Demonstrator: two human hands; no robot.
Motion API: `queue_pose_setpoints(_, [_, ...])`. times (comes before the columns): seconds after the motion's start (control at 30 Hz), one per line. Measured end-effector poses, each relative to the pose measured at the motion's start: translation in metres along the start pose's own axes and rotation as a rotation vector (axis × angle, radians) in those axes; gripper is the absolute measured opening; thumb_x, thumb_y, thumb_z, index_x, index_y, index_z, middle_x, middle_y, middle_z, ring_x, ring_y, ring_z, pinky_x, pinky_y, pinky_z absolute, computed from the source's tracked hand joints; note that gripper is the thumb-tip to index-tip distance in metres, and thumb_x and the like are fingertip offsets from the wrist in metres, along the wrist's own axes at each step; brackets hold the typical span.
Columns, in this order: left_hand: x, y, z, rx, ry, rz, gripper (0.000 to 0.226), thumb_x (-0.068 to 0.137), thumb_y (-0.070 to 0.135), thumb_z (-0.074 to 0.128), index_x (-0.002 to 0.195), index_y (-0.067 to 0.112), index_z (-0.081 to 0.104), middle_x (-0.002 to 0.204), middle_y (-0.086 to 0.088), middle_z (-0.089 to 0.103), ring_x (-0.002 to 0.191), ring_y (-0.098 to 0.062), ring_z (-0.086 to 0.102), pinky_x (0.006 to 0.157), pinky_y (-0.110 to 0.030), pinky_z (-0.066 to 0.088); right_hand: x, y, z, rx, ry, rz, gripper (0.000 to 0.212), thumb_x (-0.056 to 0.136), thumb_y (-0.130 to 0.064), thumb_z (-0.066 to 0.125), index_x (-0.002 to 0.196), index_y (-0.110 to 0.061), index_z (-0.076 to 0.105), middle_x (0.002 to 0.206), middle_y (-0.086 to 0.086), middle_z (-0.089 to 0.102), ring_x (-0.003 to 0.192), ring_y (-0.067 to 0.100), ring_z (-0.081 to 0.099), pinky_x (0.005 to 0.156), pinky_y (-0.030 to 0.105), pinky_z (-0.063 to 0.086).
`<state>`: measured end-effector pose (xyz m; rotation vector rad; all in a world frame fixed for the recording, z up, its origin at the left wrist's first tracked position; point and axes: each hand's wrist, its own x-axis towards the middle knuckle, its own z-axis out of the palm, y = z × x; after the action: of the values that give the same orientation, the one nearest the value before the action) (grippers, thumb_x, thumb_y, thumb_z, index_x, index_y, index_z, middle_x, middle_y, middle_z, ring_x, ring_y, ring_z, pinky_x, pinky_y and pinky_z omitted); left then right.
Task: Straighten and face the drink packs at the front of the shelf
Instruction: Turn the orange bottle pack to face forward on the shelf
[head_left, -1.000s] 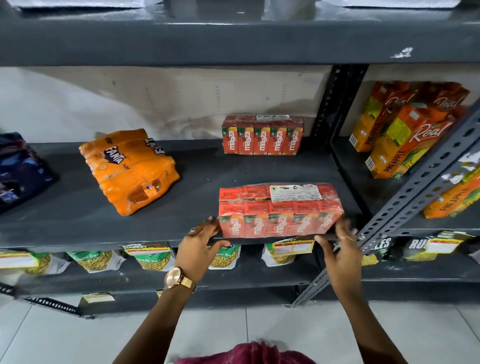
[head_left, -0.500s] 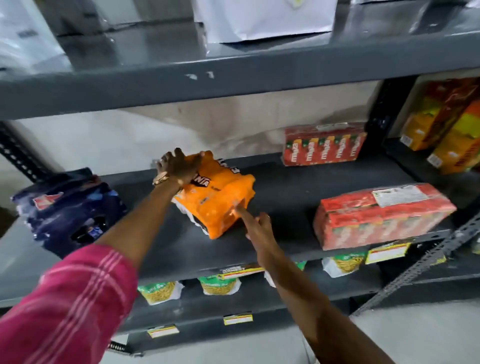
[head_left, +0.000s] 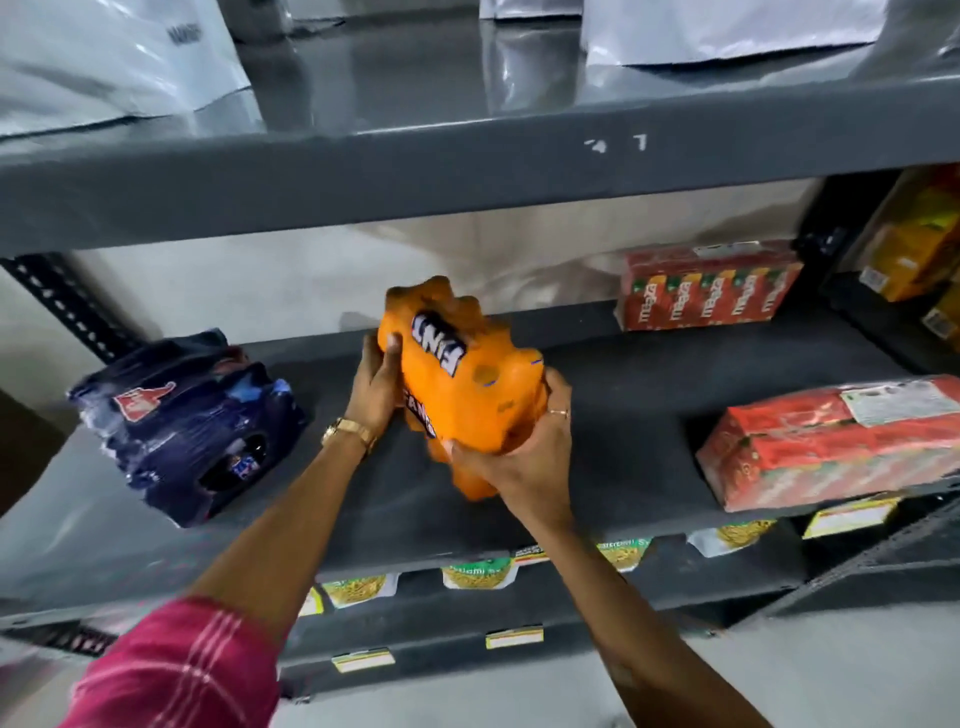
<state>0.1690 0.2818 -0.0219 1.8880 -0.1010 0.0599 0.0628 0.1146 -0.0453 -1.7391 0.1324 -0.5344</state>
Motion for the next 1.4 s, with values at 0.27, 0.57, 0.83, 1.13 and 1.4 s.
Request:
queue_pose_setpoints(0.27, [-0.01,0.048,-0.007,0.15,-0.205,-0.35,0.107,0.053,0.097,0.031,0.107,0.011,0.065,0.099,-0.019,0.072,0.083,-0.031,0.072,0.081,-0.048,0.058,-0.01,0.007,0.005,0.042,0.032,0.126,0.127,0.029,-0.049,0.094,0.138,-0.033,0.029,0.133,-0.001,0.051,0.119,0.019,0.053,0.093,0.043,0.054])
queue_pose_setpoints(0.57, [-0.016,0.011,-0.042,-0.361,-0.083,-0.226,0.09,0.061,0.086,0.045,0.121,0.022,0.061,0.128,-0.007,0.062,0.117,-0.024,0.058,0.105,-0.049,0.041,-0.056,0.021,0.005,0.116,0.278,0.093,0.091,0.054,-0.044,0.086,0.131,-0.03,0.039,0.137,0.008,0.041,0.127,0.025,0.044,0.106,0.05,0.04])
queue_pose_setpoints(0.83, [-0.086,-0.029,-0.011,0.064,-0.094,-0.076,0.079,0.07,0.04,0.08,0.13,0.018,0.034,0.118,0.004,0.057,0.104,-0.015,0.057,0.092,-0.034,0.047,0.028,0.046,-0.061,-0.126,-0.393,0.204,0.065,0.07,-0.021,0.082,0.127,-0.014,0.051,0.114,0.002,0.065,0.098,0.004,0.064,0.07,0.009,0.051])
queue_pose_setpoints(1.13, [-0.13,-0.042,0.009,0.202,-0.032,-0.036,0.089,0.057,0.022,0.09,0.124,0.018,0.032,0.124,-0.008,0.06,0.108,-0.028,0.058,0.087,-0.038,0.05,0.003,0.047,-0.099,-0.278,-0.435,0.171,0.046,0.07,-0.037,0.077,0.108,-0.018,0.058,0.108,0.001,0.068,0.096,0.007,0.064,0.083,0.013,0.047])
queue_pose_setpoints(1.4, [-0.173,-0.043,0.03,0.254,0.069,-0.02,0.059,0.054,0.019,0.092,0.095,0.018,0.05,0.088,0.0,0.071,0.08,-0.019,0.067,0.072,-0.032,0.056,-0.046,0.061,-0.143,-0.385,-0.341,0.106,0.064,0.06,-0.03,0.084,0.116,-0.009,0.059,0.108,0.003,0.07,0.103,0.017,0.065,0.092,0.034,0.052])
